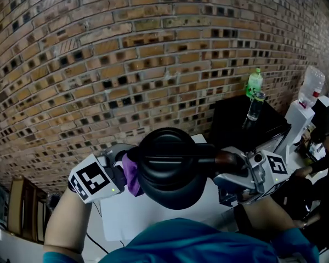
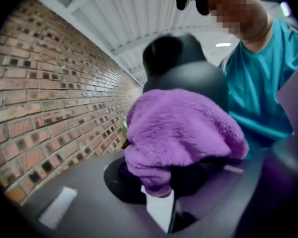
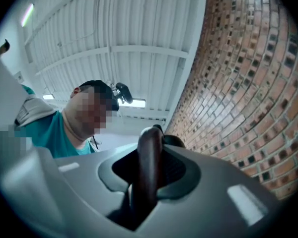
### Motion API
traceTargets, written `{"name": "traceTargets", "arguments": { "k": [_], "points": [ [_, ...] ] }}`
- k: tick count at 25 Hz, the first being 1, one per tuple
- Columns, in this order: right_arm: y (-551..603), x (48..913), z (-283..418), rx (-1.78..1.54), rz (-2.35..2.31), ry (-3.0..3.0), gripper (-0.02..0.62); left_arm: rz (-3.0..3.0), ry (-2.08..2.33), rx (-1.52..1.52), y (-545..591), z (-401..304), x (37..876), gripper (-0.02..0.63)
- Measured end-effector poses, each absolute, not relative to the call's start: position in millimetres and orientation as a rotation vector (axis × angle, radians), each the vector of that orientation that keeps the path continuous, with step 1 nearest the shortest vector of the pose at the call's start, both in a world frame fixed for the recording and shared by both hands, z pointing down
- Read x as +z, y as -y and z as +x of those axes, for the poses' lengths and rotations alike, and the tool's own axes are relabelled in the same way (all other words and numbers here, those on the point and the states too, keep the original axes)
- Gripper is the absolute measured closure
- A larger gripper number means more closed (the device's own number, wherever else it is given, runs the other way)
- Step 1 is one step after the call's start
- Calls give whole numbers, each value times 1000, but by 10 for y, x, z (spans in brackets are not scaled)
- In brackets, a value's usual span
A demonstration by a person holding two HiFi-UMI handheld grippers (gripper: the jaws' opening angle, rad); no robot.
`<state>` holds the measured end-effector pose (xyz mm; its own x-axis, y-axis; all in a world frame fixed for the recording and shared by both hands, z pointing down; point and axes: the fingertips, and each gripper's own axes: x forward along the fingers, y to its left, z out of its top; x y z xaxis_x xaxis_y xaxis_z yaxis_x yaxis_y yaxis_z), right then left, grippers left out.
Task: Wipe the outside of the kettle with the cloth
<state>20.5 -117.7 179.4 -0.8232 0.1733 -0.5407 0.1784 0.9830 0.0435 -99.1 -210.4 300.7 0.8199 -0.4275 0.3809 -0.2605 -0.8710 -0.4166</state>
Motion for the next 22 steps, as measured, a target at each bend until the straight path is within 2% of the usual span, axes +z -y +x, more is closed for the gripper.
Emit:
{"name": "traceTargets", "arguments": {
  "k": [5, 9, 13, 17, 22],
  "points": [
    [956, 1791, 53, -26, 389, -2559, 505, -2578, -430, -792, 2181, -947, 3324, 528],
    [838, 1903, -113, -44, 471, -2595, 505, -2459, -450, -718, 2246, -1047, 2887, 528],
    [792, 2054, -237, -53, 495, -2651, 505, -2033, -415, -840, 2178, -1098, 2684, 528],
    [825, 2137, -261, -84, 486, -2668, 505, -1842, -323, -980, 2067, -1095, 2894, 528],
    [893, 2070, -183, -167, 485, -2602, 505, -1887, -212, -1042, 1951, -1042, 3337, 528]
  ]
}}
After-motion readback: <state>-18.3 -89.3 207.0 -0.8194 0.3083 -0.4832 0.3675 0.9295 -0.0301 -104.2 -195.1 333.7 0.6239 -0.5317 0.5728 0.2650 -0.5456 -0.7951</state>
